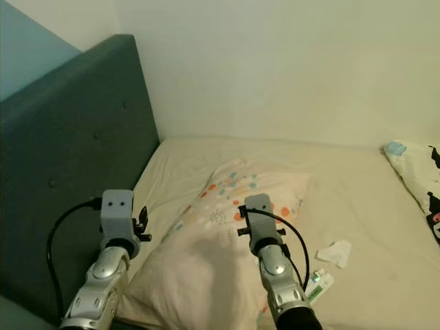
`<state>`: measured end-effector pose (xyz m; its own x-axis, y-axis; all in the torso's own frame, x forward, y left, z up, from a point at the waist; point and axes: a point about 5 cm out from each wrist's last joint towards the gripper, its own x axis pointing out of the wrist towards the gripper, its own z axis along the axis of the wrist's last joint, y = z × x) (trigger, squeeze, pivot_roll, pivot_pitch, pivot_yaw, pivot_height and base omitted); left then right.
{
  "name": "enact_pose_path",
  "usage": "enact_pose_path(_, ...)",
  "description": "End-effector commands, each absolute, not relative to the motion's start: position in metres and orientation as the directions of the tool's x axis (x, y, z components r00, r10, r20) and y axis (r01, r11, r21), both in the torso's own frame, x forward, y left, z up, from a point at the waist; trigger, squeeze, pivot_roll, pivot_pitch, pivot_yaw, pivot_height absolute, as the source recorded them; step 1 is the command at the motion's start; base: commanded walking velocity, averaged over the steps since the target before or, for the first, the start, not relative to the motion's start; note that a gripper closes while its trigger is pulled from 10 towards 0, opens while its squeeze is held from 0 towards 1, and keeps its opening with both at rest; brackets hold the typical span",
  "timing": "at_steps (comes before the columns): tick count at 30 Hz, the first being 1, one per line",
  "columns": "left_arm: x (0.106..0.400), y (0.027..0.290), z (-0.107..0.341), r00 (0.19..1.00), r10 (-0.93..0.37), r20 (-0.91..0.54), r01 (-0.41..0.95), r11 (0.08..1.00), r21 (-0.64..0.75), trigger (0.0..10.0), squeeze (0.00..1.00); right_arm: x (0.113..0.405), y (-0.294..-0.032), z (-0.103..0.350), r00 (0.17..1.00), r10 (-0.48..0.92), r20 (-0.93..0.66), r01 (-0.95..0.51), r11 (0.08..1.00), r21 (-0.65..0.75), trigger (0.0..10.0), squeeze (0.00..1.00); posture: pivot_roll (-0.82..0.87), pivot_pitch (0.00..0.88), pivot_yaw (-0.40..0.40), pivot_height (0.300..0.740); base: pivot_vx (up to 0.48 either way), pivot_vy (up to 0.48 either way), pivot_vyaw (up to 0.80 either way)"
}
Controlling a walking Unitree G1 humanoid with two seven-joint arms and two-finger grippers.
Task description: Clean up the room
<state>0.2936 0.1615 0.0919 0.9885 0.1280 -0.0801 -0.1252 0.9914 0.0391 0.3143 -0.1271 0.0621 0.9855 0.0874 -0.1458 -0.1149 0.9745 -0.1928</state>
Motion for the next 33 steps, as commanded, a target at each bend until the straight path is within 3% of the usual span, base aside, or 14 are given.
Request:
enact_pose_path(1,0.2914,0.1613,0.0902,0.991,0.112,-0.075,-0.108,0.993,0.056,10.0,0.0,0.3108,-0.1285,0.0568,0.982,0.082,-0.17,-0.114,0.976,-0.187,10.0,0.0,-0.01,0.026,-0.012,0.74,0.0,0.0,0.0)
enact_pose_path(25,0.2938,0.1594,0.0901,0.996,0.063,-0.064,-0.06,0.997,0.053,10.0,0.0,0.3134,-0.1316,0.0612,0.988,0.052,-0.148,-0.077,0.983,-0.164,10.0,0.0,-0.01,0.03,0.002,0.74,0.0,0.0,-0.09)
enact_pose_path(33,0.2936,0.1605,0.0872,0.993,0.084,-0.081,-0.08,0.995,0.056,10.0,0.0,0.3129,-0.1306,0.0603,0.987,0.05,-0.151,-0.075,0.984,-0.164,10.0,0.0,-0.01,0.029,0.003,0.74,0.0,-0.453,0.0)
